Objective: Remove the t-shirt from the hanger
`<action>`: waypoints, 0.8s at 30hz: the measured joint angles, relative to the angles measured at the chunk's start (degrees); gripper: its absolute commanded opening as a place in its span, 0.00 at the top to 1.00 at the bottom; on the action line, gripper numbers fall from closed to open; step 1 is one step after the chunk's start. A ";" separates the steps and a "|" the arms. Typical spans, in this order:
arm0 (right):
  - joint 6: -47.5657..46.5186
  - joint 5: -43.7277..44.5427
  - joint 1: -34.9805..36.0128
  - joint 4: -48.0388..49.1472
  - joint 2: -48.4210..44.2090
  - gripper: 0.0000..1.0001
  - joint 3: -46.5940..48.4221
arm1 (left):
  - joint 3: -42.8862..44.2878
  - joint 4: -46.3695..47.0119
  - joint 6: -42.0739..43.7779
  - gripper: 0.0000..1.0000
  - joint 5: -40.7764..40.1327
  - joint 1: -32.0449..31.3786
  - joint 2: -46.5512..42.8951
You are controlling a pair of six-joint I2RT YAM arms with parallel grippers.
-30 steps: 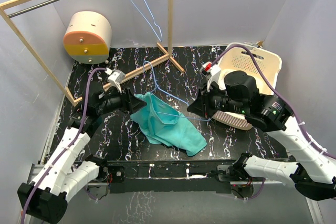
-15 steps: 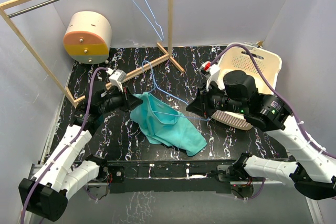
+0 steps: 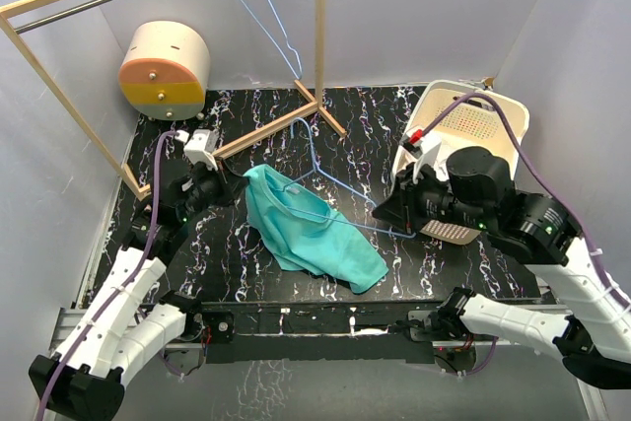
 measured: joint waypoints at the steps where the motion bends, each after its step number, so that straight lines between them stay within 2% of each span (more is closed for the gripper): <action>1: 0.02 0.31 0.00 -0.66 -0.48 0.92 0.07 | 0.00 -0.24 -0.33 1.00 -1.66 0.00 -0.04; 6: -0.02 2.60 0.00 -4.20 -1.22 0.92 2.93 | 0.00 -2.14 -1.51 0.99 -8.37 0.00 1.14; 8: -0.20 3.39 0.00 -4.52 -1.22 0.92 4.52 | -0.07 -2.75 -1.51 0.82 -9.16 0.00 2.29; 10: -0.48 4.02 0.00 -4.50 -1.22 0.92 6.62 | -0.22 -3.10 -1.27 0.69 -8.83 0.00 3.52; 12: -0.79 4.22 0.00 -3.85 -0.92 0.92 8.07 | -0.46 -3.50 -1.18 0.62 -8.07 0.00 4.15; 17: -3.02 4.44 0.00 0.72 1.73 0.92 12.24 | -0.96 -5.11 -0.42 0.54 -7.08 0.00 3.45; 24: -7.87 7.80 0.00 15.32 11.63 0.92 14.05 | -2.60 -6.54 1.11 0.53 -8.24 0.00 -4.85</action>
